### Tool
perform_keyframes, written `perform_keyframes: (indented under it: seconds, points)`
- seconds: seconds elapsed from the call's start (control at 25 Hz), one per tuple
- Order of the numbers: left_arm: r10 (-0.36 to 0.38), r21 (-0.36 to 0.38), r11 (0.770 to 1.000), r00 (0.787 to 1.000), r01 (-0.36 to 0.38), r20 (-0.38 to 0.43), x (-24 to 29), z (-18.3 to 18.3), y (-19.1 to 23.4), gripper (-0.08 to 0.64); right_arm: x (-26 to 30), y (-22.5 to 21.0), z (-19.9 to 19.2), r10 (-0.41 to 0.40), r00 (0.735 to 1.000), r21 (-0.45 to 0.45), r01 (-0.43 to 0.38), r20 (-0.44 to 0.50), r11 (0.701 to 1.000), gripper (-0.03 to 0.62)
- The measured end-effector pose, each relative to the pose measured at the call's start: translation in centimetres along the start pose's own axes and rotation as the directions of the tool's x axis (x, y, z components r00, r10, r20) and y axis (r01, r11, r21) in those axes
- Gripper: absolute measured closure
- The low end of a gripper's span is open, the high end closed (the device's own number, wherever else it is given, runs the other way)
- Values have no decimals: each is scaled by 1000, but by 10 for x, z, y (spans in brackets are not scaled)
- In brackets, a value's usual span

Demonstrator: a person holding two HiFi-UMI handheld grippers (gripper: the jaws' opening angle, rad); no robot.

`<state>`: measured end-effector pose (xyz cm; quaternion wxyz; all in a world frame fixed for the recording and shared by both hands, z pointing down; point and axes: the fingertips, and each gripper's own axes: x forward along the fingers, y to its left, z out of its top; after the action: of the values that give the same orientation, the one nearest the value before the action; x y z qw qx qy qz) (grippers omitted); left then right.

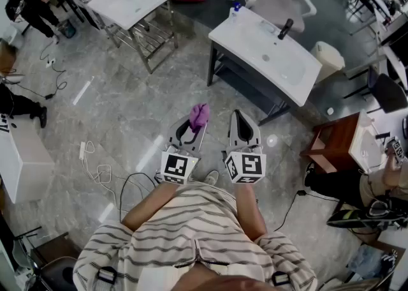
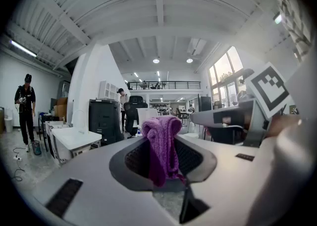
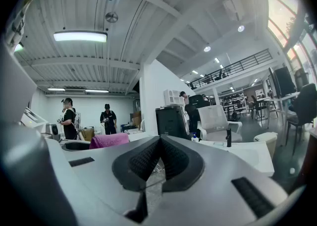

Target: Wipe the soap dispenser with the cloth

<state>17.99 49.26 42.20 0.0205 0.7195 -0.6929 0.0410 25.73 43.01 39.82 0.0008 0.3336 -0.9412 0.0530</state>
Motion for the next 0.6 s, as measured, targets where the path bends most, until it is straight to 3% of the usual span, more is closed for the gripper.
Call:
perform_keyframes:
  seconds: [0.6]
  points:
    - [41, -28, 999, 999, -41, 6, 30, -3, -42, 445, -10, -40, 1, 77, 997, 13, -77, 26, 997, 597]
